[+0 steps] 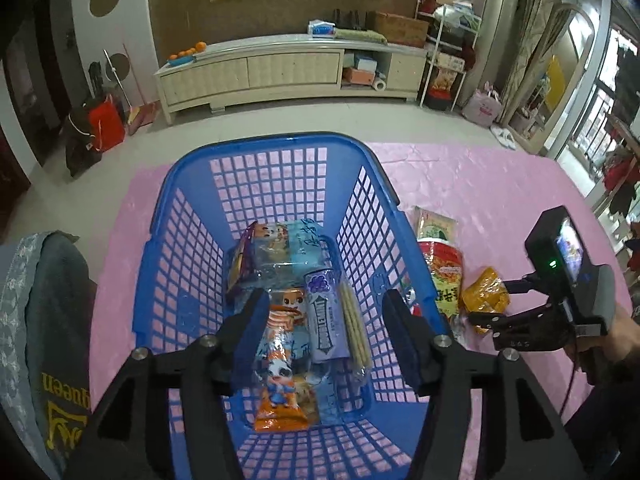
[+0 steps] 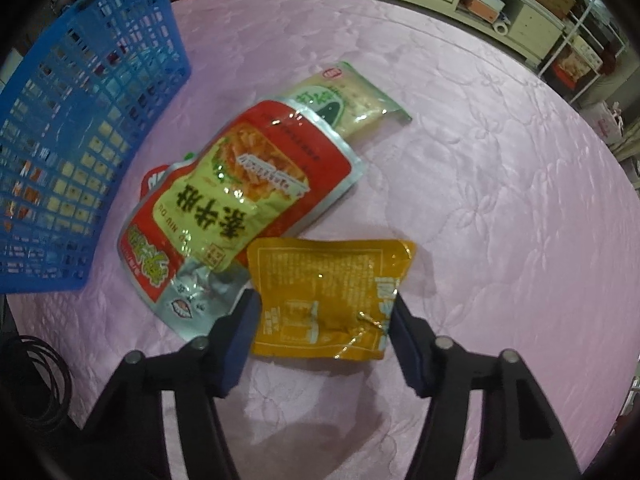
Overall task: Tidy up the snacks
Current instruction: 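Close the right tool on the yellow sauce pack, then lift the yellow sauce pack with the right tool and carry it over the basket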
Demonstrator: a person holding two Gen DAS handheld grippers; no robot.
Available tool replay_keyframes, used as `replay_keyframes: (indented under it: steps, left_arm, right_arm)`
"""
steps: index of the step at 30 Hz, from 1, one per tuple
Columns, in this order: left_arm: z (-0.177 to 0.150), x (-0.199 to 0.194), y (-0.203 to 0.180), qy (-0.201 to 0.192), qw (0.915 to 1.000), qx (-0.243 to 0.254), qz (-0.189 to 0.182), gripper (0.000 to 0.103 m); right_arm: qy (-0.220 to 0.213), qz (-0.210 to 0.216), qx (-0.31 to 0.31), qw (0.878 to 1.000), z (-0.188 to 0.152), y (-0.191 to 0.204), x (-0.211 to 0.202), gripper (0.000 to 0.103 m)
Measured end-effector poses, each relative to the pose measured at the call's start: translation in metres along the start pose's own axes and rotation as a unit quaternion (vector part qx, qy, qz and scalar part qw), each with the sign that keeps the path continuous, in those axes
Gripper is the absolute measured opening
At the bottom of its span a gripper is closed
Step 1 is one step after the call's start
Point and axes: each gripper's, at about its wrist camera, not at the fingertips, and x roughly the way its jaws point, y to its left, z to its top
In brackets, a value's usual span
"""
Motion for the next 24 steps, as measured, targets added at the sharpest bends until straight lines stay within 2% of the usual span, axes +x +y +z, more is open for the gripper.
replay_keyframes:
  steps: [1, 2, 9, 11, 15, 24]
  left_arm:
    - [-0.003, -0.002, 0.001, 0.001, 1.0, -0.005, -0.003, 0.057]
    - [-0.005, -0.004, 0.001, 0.003, 1.0, -0.008, -0.004, 0.057]
    - [-0.024, -0.018, 0.0, 0.0, 0.9999, -0.015, -0.006, 0.057]
    - [-0.027, -0.024, -0.001, -0.005, 0.9998, -0.016, -0.011, 0.057]
    - [-0.033, -0.035, -0.003, -0.013, 0.9998, -0.011, -0.01, 0.057]
    - [-0.038, -0.066, 0.004, -0.037, 0.9991, -0.017, -0.013, 0.057]
  right_arm:
    - [-0.002, -0.004, 0.001, 1.0, -0.004, -0.001, -0.003, 0.055]
    - [-0.005, -0.012, 0.001, 1.0, -0.006, -0.004, -0.006, 0.036]
    - [-0.009, -0.007, -0.001, 1.0, -0.026, 0.002, -0.013, 0.033]
    - [-0.01, 0.007, 0.013, 1.0, -0.034, 0.002, -0.016, 0.031]
    - [-0.018, 0.021, 0.028, 0.999, -0.048, -0.002, -0.038, 0.024]
    - [-0.069, 0.031, 0.034, 0.997, -0.066, 0.006, -0.105, 0.021]
